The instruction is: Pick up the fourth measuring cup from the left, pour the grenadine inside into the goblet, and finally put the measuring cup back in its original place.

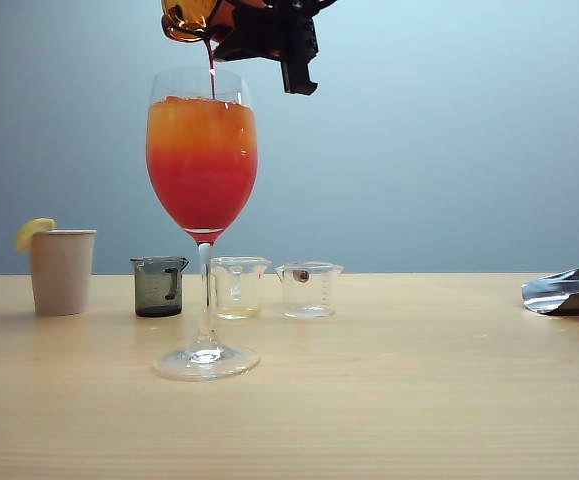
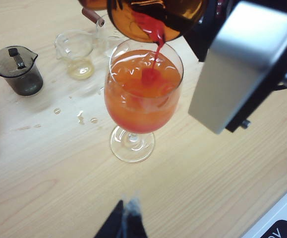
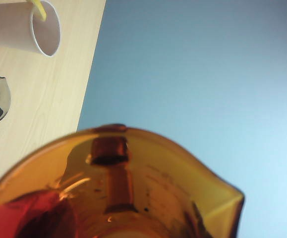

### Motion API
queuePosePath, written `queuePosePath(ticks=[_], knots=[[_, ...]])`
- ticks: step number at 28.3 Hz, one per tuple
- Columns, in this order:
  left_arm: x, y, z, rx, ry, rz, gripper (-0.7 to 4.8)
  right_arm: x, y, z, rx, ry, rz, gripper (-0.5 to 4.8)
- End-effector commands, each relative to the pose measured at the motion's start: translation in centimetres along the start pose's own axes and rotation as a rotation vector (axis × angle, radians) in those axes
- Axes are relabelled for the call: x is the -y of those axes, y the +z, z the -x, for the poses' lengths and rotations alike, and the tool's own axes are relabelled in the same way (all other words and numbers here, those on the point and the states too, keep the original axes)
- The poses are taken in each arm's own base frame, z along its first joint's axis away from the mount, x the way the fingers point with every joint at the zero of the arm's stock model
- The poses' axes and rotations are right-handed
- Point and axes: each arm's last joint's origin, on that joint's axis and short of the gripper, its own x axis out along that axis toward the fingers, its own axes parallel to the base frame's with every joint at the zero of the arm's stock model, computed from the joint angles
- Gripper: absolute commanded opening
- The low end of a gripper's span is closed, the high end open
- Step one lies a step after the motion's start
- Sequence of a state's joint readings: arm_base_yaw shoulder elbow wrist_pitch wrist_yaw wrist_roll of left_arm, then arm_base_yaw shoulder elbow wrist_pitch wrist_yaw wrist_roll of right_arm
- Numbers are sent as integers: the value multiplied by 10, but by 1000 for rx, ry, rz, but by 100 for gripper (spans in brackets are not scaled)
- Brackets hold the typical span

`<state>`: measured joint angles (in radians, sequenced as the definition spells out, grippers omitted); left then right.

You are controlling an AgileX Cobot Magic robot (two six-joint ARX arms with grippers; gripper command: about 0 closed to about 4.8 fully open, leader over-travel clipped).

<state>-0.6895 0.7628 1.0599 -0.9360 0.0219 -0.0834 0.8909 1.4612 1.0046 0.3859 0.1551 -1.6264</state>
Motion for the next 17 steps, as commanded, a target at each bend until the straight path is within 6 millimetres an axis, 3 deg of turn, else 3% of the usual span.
queuePosePath(ticks=[1,17], knots=[[0,2,2,16,2,0,-5,9,0,2,2,-48,23,144],[0,2,2,16,2,0,-5,9,0,2,0,-55,125,144]])
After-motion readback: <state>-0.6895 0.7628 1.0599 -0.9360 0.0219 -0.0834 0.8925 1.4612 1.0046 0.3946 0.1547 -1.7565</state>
